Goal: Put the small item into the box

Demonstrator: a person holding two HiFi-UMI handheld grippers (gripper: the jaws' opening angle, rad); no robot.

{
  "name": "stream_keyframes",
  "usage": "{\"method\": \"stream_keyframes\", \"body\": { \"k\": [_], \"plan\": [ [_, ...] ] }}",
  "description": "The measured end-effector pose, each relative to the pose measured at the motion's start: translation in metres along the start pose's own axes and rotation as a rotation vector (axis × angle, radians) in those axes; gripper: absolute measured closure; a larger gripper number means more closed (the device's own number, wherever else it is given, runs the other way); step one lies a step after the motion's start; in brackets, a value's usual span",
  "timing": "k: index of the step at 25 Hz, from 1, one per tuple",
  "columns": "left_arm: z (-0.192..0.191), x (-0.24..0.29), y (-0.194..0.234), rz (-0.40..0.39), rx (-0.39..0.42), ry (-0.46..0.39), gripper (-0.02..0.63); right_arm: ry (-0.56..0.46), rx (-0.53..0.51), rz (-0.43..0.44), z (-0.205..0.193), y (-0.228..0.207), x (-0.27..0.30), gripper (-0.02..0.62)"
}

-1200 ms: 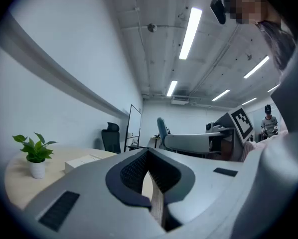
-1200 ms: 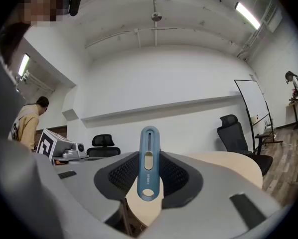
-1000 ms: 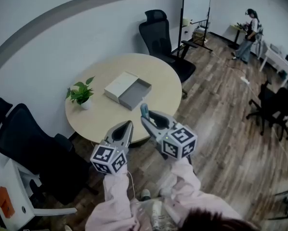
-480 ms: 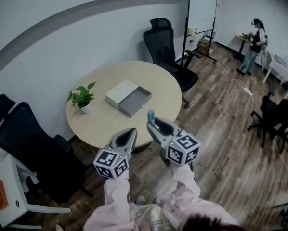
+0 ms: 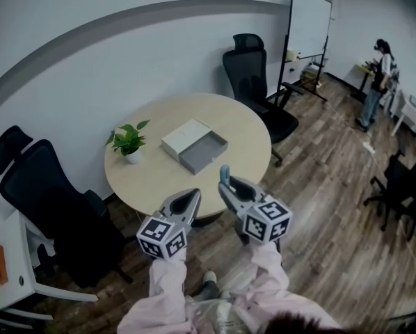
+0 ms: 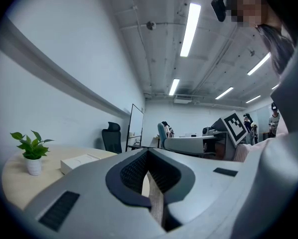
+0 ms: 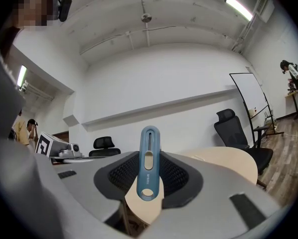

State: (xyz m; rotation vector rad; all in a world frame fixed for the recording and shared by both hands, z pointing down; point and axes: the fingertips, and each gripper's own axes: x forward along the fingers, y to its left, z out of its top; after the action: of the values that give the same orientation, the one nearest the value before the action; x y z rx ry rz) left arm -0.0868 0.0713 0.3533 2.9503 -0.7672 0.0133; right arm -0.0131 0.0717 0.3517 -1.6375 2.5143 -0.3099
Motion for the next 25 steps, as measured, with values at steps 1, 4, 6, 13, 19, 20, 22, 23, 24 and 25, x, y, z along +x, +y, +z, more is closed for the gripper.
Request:
{"method": "stream_keyframes", "body": {
  "k": [1,4,6,13,19,20,22,23,24,25],
  "plan": [
    [-0.001,0.002,0.002,0.001,-0.002,0.000,0.597,0.003,0.003,0.000,-0.001,-0.002,0.002,0.469],
    [-0.003,0.014,0.009,0.002,-0.016,-0.010,0.597,0.015,-0.007,0.001,-0.004,-0.010,0.008,0.469],
    [-0.004,0.025,0.011,-0.006,-0.023,-0.013,0.597,0.021,-0.016,-0.004,-0.003,-0.019,0.011,0.469],
    [-0.004,0.060,0.015,-0.068,-0.009,0.011,0.597,0.042,-0.010,-0.036,-0.003,-0.050,0.018,0.469],
    [-0.009,0.080,0.029,-0.087,-0.018,0.027,0.597,0.047,-0.008,-0.051,-0.002,-0.068,0.036,0.469],
    [-0.010,0.083,0.032,-0.089,-0.019,0.028,0.597,0.050,-0.008,-0.053,-0.003,-0.070,0.039,0.469],
    [-0.012,0.088,0.039,-0.092,-0.025,0.030,0.597,0.059,-0.010,-0.057,-0.005,-0.074,0.046,0.469],
    [-0.012,0.089,0.042,-0.092,-0.028,0.030,0.597,0.064,-0.012,-0.059,-0.006,-0.075,0.050,0.469],
    [-0.013,0.091,0.046,-0.092,-0.032,0.029,0.597,0.068,-0.014,-0.060,-0.006,-0.076,0.054,0.469],
    [-0.014,0.093,0.049,-0.092,-0.036,0.030,0.597,0.071,-0.015,-0.061,-0.007,-0.078,0.057,0.469]
  ]
}}
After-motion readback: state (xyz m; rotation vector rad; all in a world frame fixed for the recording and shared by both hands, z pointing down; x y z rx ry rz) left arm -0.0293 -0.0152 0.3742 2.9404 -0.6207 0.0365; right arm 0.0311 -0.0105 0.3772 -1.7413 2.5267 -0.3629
